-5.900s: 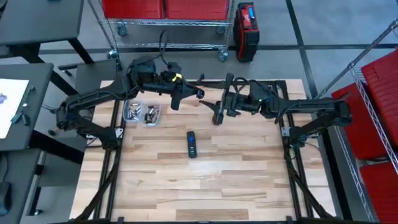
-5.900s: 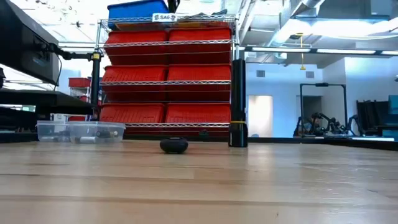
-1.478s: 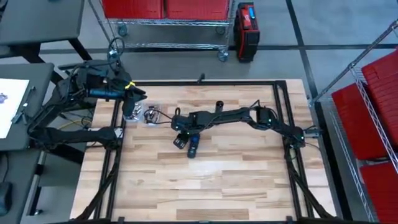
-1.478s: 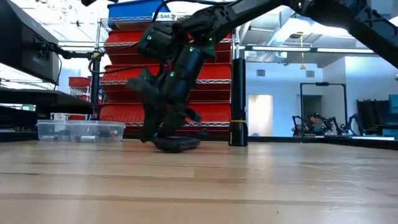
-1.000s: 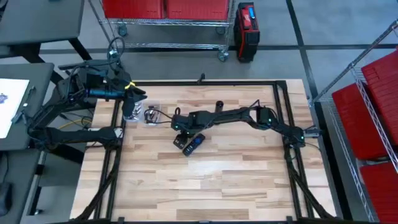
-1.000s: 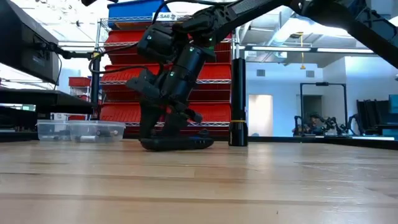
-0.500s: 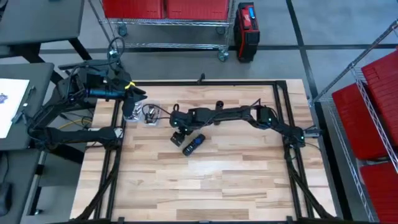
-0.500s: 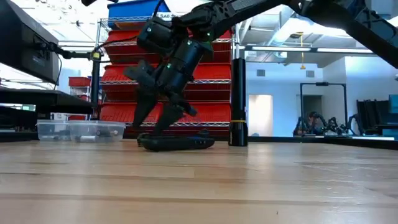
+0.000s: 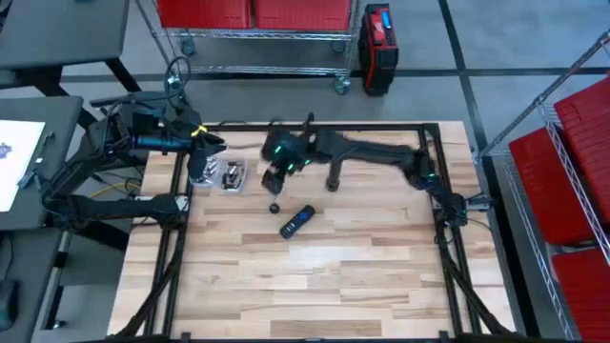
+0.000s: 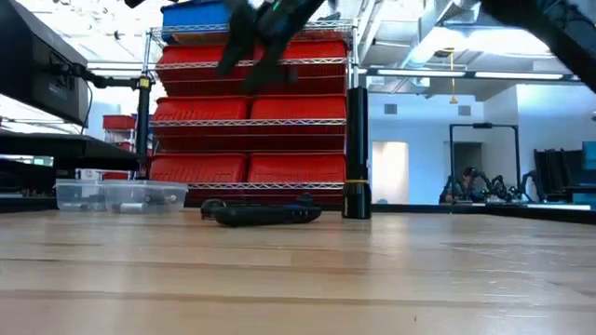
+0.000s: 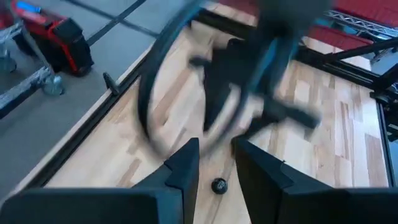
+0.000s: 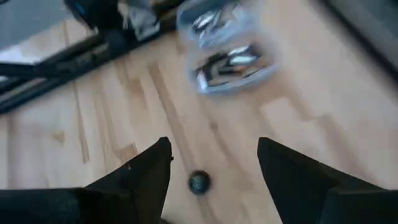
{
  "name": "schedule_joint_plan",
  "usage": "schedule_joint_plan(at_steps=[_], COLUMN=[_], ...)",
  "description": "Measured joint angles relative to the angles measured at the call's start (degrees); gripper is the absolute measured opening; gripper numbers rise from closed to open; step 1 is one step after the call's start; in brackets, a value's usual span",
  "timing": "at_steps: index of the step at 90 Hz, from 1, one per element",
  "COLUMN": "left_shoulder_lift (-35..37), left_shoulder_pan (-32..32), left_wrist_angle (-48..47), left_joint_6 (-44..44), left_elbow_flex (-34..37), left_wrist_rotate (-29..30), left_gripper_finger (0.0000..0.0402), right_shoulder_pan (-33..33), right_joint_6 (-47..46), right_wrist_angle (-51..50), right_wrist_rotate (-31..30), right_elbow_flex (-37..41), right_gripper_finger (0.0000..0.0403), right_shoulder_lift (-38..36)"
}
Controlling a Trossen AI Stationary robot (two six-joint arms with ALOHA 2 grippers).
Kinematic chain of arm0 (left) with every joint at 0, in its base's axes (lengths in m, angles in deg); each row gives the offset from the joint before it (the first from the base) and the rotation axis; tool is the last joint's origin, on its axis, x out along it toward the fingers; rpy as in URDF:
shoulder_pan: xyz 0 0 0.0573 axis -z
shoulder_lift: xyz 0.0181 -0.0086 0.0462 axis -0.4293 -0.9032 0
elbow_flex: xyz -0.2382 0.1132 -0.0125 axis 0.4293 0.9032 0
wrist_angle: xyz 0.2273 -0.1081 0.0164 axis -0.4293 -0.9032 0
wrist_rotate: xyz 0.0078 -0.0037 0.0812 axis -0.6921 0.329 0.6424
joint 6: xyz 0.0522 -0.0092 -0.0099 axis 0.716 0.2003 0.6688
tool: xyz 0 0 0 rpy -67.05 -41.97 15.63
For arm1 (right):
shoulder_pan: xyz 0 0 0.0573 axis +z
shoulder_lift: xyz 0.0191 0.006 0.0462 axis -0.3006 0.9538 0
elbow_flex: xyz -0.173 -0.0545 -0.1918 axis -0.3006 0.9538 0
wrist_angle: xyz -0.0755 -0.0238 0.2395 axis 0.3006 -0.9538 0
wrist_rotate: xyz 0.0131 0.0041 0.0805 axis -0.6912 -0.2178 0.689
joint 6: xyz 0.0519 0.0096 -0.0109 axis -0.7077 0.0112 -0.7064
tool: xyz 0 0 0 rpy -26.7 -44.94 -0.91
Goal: Insert battery
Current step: Close the flashlight's battery compartment
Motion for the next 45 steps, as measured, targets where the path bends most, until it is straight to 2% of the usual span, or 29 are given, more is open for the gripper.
schedule_joint_plan(at_steps=[12,21,33,45], left_shoulder_lift=[-0.6,-1.9,-5.5,-11.9], left_shoulder_pan=[0.0,0.0,0.0,0.2], left_wrist_angle=[3.8,6.1,7.1,6.3], left_joint_6=[0.4,0.0,-2.0,-2.4], left_elbow_flex=[0.0,0.0,0.0,0.0], left_wrist_rotate=[0.0,0.0,-1.5,-3.4], left_gripper_finger=[0.0084,0.0100,0.0146,0.0208], right_shoulder_pan=[-1.4,-1.3,-1.0,-0.9], right_joint_6=[5.4,9.6,14.4,17.0], right_wrist_angle=[0.7,0.0,-1.0,-4.5], right_wrist_rotate=[-1.0,-4.3,-8.7,-9.5], right_elbow_flex=[0.0,0.0,0.0,0.0], right_gripper_finger=[0.0226,0.0226,0.0226,0.0226], right_shoulder_lift=[-9.1,-15.2,-23.1,-29.6])
